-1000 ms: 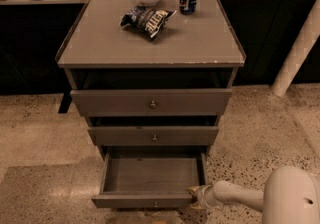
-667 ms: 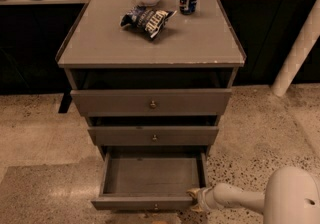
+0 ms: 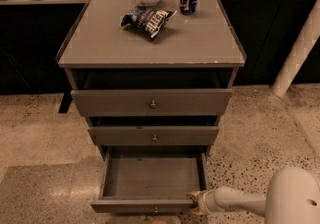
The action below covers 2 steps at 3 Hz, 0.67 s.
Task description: Open bottom drawer
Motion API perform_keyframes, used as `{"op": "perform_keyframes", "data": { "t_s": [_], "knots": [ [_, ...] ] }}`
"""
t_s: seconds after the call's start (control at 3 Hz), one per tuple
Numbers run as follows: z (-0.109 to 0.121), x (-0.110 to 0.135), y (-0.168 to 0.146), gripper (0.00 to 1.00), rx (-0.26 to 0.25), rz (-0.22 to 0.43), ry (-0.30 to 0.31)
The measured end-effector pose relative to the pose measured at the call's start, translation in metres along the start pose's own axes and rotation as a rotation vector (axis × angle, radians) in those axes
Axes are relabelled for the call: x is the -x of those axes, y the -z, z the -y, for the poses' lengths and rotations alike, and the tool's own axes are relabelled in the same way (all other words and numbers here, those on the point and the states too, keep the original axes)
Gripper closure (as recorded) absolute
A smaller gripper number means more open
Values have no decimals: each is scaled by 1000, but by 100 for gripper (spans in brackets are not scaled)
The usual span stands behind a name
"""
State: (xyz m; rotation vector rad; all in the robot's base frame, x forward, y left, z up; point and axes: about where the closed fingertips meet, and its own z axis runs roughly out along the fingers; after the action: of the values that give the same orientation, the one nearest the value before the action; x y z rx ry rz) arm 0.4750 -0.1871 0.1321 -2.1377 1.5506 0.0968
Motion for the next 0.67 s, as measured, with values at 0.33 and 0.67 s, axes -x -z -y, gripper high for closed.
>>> {"op": "perform_keyframes", "data": {
  "t_s": [0.33, 0.67],
  "knots": [
    [1, 1, 2, 100, 0, 0, 0],
    [1, 1, 2, 81, 0, 0, 0]
  ]
}}
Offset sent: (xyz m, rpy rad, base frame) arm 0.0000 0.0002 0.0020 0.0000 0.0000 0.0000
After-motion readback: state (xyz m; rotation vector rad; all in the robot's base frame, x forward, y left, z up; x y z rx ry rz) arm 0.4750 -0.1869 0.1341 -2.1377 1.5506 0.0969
